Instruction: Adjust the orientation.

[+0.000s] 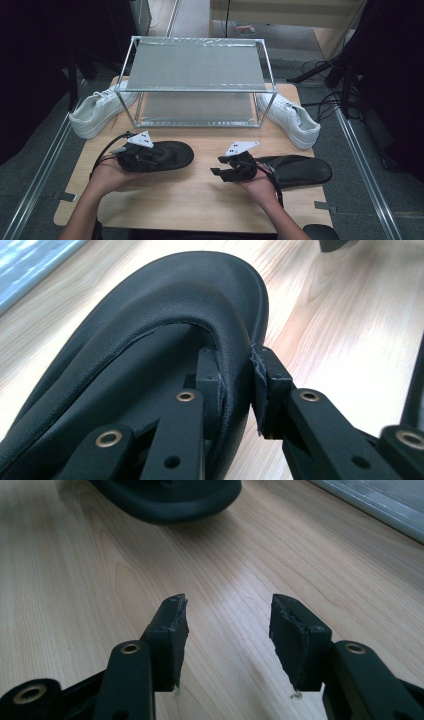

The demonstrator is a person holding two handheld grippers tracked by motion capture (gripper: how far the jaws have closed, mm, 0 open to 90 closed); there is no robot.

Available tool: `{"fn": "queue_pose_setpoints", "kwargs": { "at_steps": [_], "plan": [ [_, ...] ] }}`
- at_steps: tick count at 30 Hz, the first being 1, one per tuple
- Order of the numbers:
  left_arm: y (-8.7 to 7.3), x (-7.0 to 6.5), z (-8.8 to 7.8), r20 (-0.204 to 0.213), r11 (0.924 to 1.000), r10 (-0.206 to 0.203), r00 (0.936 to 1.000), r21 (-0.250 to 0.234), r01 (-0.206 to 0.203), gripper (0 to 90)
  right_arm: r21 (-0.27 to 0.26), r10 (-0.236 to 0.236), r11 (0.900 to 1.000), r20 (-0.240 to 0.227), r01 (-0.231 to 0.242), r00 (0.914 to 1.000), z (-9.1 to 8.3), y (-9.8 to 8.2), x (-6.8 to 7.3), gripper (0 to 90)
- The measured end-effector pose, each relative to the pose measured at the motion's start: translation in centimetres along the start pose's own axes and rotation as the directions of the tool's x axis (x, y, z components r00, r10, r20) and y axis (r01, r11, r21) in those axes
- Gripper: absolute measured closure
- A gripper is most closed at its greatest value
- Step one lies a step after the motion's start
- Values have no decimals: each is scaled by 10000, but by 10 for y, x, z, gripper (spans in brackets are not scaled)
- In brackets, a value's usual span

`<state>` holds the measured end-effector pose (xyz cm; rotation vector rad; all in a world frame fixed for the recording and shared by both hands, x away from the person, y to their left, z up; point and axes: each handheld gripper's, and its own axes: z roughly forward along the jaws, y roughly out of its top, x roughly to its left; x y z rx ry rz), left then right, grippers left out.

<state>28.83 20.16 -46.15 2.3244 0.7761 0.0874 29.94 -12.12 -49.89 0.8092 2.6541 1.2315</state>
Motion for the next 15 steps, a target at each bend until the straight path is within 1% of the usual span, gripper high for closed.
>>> {"fn": "queue_pose_setpoints", "kwargs": {
  "at_steps": [4,7,9,11,12,13,15],
  "plan": [
    [13,-8,11,101,9998,193,9998,85,-194,772,-71,170,9998,110,-169,9998,-5,-4,-1,497],
    [20,-11,20,335,9999,76,9994,130,-81,773,-121,254,9996,214,-252,9994,-8,-7,-2,495],
    [25,-12,28,486,9997,-88,9988,211,78,773,-132,346,9993,275,-343,9990,-10,-8,-2,495],
    [29,-16,37,529,9993,-61,9986,375,41,775,-185,368,9992,324,-362,9988,-11,-9,-3,494],
    [31,-18,41,525,9989,33,9986,473,-58,775,-188,396,9991,332,-390,9987,-12,-10,-3,494],
    [33,-20,46,603,9985,50,9982,549,-83,776,-212,393,9990,357,-385,9986,-12,-10,-3,492],
    [37,-22,54,710,9981,-11,9975,622,-34,775,-194,457,9988,392,-450,9982,-13,-11,-3,490]
  ]
}}
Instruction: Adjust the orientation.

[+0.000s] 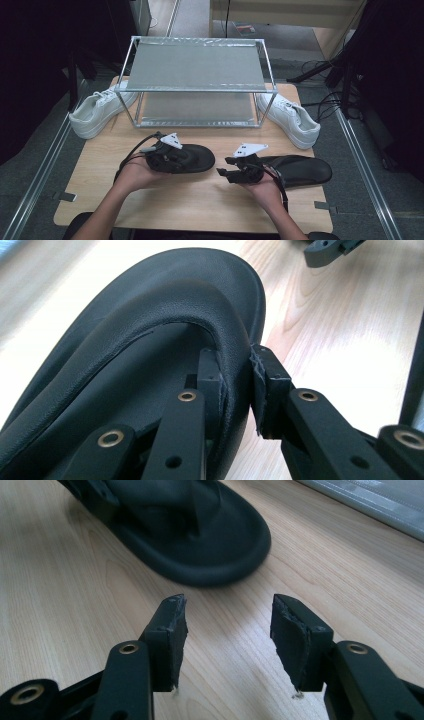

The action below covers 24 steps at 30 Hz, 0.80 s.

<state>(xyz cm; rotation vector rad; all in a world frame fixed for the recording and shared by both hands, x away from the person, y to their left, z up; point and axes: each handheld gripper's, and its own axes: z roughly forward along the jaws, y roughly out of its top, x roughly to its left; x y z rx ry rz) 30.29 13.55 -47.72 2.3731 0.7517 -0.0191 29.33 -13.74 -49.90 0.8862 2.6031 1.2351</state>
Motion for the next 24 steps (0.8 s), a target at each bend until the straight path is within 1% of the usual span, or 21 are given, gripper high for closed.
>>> {"fn": "queue_pose_setpoints", "kwargs": {
  "at_steps": [1,3,5,7,8,9,10,11,12,13,14,16,17,18,19,21,23,24],
  "plan": [
    [2,-1,5,109,10000,-59,9999,-5,59,775,-11,16,10000,6,-16,10000,0,0,0,488],
    [4,-3,13,203,10000,50,9998,50,-51,773,-51,119,9999,-8,-119,9999,0,-1,0,486],
    [4,-2,20,334,9999,-15,9994,151,10,764,-76,136,9999,-29,-136,9999,0,-1,0,493],
    [1,2,24,520,9999,-17,9986,124,11,751,-37,184,9998,-152,-185,9997,1,-1,1,498],
    [1,4,25,582,9997,-98,9983,226,85,742,4,169,9999,-140,-169,9998,2,-1,1,497],
    [1,4,25,565,9998,-149,9983,172,140,730,30,120,9999,-134,-119,9998,2,-1,2,496],
    [1,4,24,519,9997,-107,9986,211,96,719,42,97,9999,-117,-97,9999,3,-1,3,495],
    [0,4,23,450,9998,-15,9990,218,5,702,62,61,10000,-128,-60,9999,4,-1,3,495],
    [0,3,22,429,9999,82,9990,98,-86,661,60,28,10000,-144,-27,9999,4,0,4,493],
    [-1,2,19,440,9998,166,9989,-85,-163,575,105,43,9999,-138,-42,9999,5,0,4,492],
    [-2,1,16,314,9992,323,9990,-240,-316,552,124,-2,9999,-153,4,9999,6,0,5,489],
    [-5,1,8,365,9979,431,9984,-500,-413,508,154,-26,9999,-138,28,9999,6,-1,6,486],
    [-6,1,5,349,9974,415,9985,-604,-393,488,149,-13,9999,-175,16,9998,7,-1,7,485],
    [-8,2,2,213,9972,379,9991,-648,-365,481,154,-42,9999,-204,45,9998,7,0,7,485],
    [-9,4,-1,235,9970,346,9991,-696,-329,471,162,-88,9998,-233,92,9997,8,0,8,484],
    [-13,8,-7,91,9970,239,9997,-741,-232,457,167,-121,9998,-249,125,9996,8,1,10,485],
    [-17,12,-12,124,9973,45,9999,-727,-36,443,155,-138,9998,-253,142,9996,9,1,10,485],
    [-19,14,-15,69,9971,16,10000,-763,-11,440,145,-151,9998,-270,155,9995,9,2,10,485]
  ]
}}
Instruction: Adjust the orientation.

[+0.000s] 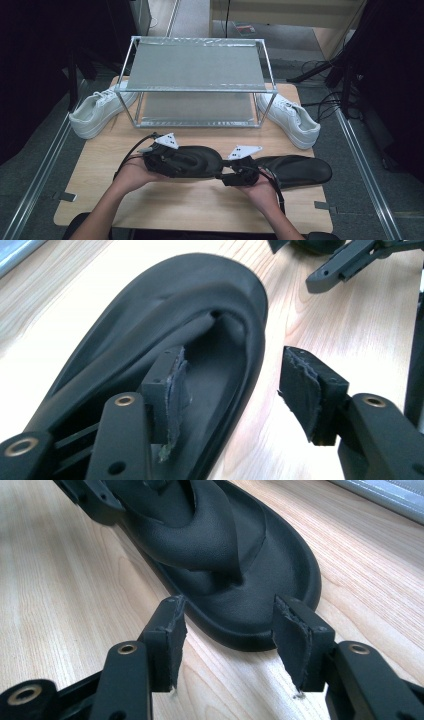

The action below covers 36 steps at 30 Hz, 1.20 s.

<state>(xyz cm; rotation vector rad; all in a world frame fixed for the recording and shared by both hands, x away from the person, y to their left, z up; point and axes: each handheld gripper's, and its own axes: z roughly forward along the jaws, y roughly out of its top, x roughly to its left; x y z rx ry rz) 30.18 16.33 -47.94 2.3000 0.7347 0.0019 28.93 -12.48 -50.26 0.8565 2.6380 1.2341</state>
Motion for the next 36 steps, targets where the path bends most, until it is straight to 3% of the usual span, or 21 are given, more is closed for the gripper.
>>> {"fn": "queue_pose_setpoints", "kwargs": {
  "at_steps": [6,11,17,21,24,27,32,36],
  "plan": [
    [-17,10,-21,-380,9989,-450,9983,-137,445,450,-223,276,9994,-173,-279,9995,2,4,-1,478],
    [-31,17,-35,-673,9972,-703,9953,-308,684,496,-260,-70,9996,-244,64,9997,5,9,2,478],
    [-44,20,-45,-1008,9945,-805,9916,-753,730,645,-388,-220,9990,-406,204,9989,4,14,4,491],
    [-51,25,-46,-1176,9940,-970,9883,-617,902,765,-487,-324,9984,-560,296,9979,6,17,4,498],
    [-54,28,-43,-1440,9891,-1400,9796,-658,1316,871,-346,-364,9988,-826,336,9959,10,19,7,595],
    [-55,29,-41,-1366,9878,-1375,9810,-914,1257,889,-181,-588,9982,-1056,572,9927,15,20,12,675],
    [-58,30,-32,-1265,9914,-1243,9841,-574,1179,889,168,-731,9969,-1439,763,9869,26,23,21,829],
    [-62,31,-27,-1117,9892,-1437,9833,-464,1393,888,228,-548,9980,-1641,594,9849,34,29,25,868]
  ]
}}
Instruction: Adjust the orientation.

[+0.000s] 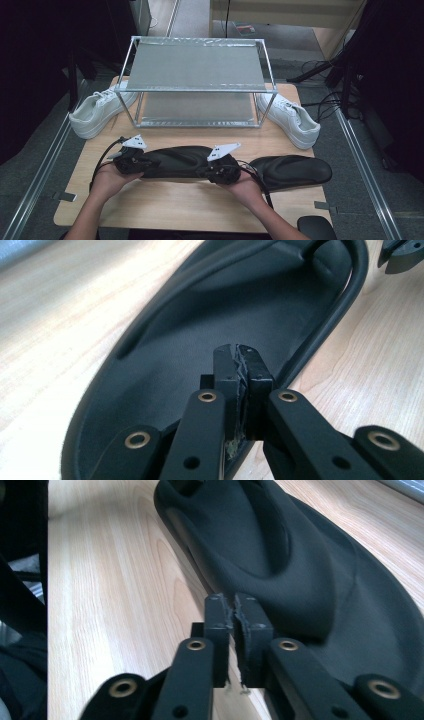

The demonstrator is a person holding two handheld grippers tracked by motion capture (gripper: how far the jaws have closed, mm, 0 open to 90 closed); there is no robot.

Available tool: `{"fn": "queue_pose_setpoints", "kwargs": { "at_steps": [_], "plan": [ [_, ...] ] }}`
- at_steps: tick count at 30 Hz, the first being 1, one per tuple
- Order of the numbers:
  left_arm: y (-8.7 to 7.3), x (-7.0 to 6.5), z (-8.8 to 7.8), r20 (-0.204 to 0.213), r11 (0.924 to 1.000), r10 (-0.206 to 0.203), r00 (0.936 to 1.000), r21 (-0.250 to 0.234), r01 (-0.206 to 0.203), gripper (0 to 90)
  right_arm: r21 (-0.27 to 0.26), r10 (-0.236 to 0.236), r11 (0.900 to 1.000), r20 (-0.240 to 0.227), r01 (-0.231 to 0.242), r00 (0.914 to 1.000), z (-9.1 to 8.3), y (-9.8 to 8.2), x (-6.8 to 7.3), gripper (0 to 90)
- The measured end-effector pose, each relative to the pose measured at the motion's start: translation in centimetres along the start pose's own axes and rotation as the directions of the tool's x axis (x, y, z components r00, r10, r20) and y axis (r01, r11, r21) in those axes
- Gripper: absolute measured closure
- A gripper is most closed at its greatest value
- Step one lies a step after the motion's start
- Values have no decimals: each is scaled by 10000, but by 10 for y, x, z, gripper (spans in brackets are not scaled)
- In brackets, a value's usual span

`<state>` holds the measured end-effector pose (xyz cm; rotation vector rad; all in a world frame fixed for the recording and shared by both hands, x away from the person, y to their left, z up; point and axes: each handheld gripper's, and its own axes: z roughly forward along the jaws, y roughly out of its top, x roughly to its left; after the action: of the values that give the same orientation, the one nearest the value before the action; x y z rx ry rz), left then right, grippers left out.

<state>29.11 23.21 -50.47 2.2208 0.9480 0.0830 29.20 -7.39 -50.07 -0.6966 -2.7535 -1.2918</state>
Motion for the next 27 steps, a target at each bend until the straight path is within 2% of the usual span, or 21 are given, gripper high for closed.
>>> {"fn": "queue_pose_setpoints", "kwargs": {
  "at_steps": [2,6,10,18,21,24,25,27],
  "plan": [
    [0,-3,2,79,9999,83,9999,130,-84,889,-51,68,10000,-7,-68,10000,4,3,1,867],
    [-1,-8,7,-108,9992,255,9996,309,-252,889,110,3,9999,-43,-3,10000,9,4,1,868],
    [0,-8,9,-31,9993,85,10000,368,-84,891,77,-43,10000,-20,43,10000,10,5,1,878],
    [-1,-10,9,-119,9992,36,9999,401,-32,899,110,-107,9999,135,105,9999,11,5,2,887],
    [-1,-10,10,-137,9990,-198,9997,392,204,900,178,-155,9997,247,150,9996,11,6,4,889],
    [-1,-12,9,-261,9992,-140,9996,384,150,900,185,-172,9997,225,168,9996,11,7,2,900],
    [-1,-12,10,-146,9990,-170,9997,409,176,900,193,-203,9996,220,199,9996,11,7,2,900],
    [-2,-15,11,140,9992,-87,9999,402,82,900,184,-278,9995,529,269,9982,11,7,1,900]
  ]
}}
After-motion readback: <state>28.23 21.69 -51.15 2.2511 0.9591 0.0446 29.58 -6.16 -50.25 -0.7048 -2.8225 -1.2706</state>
